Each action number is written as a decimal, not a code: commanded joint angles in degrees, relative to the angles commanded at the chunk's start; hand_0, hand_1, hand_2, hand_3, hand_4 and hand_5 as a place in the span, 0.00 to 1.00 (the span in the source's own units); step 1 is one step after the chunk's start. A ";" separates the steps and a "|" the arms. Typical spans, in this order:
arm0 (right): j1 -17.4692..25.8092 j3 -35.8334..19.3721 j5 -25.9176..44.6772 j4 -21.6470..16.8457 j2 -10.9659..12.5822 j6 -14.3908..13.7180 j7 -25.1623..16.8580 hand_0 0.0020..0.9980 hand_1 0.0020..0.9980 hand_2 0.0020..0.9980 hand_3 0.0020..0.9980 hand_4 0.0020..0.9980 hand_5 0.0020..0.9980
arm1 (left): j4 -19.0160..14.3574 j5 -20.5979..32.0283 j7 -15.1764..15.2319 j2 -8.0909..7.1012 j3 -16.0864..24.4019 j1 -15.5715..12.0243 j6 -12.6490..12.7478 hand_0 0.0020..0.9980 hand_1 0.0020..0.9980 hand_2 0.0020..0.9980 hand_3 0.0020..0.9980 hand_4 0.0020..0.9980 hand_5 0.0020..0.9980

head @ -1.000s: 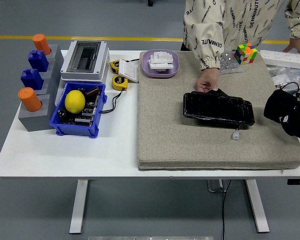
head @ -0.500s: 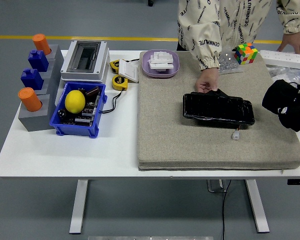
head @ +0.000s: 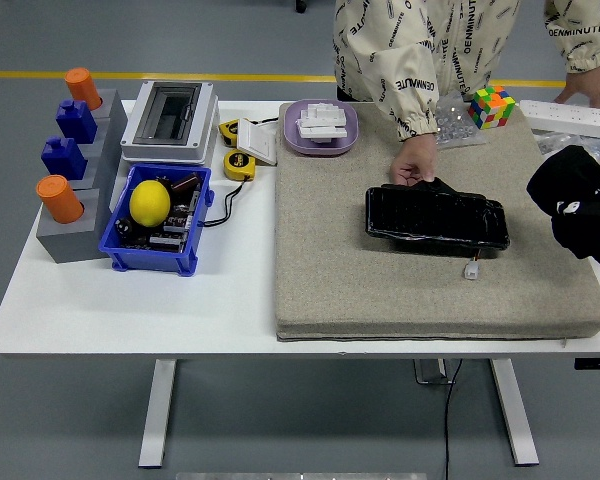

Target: Pick the rag up,wipe the panel,place it on the desk

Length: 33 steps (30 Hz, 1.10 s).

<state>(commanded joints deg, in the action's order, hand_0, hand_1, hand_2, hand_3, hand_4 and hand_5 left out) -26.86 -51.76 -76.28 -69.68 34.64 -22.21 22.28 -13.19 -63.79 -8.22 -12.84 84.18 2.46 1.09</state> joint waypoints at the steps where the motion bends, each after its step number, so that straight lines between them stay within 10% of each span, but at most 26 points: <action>1: 0.12 -0.22 0.10 0.02 0.06 0.05 -0.06 0.30 0.41 0.44 0.48 0.96 0.18 | 0.01 0.00 0.00 0.00 0.01 -0.01 0.00 0.61 0.64 0.66 0.56 0.63 0.44; 33: 0.90 -2.54 2.43 -1.70 0.72 4.05 -2.98 0.42 0.45 0.51 0.49 1.00 0.47 | 0.00 0.01 0.03 -0.05 -0.03 -0.08 -0.01 0.61 0.64 0.66 0.56 0.63 0.44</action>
<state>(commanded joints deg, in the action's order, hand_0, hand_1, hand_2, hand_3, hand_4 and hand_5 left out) -25.95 -54.30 -73.86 -71.37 35.36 -18.16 19.30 -13.20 -63.77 -8.19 -12.89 84.16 2.38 1.08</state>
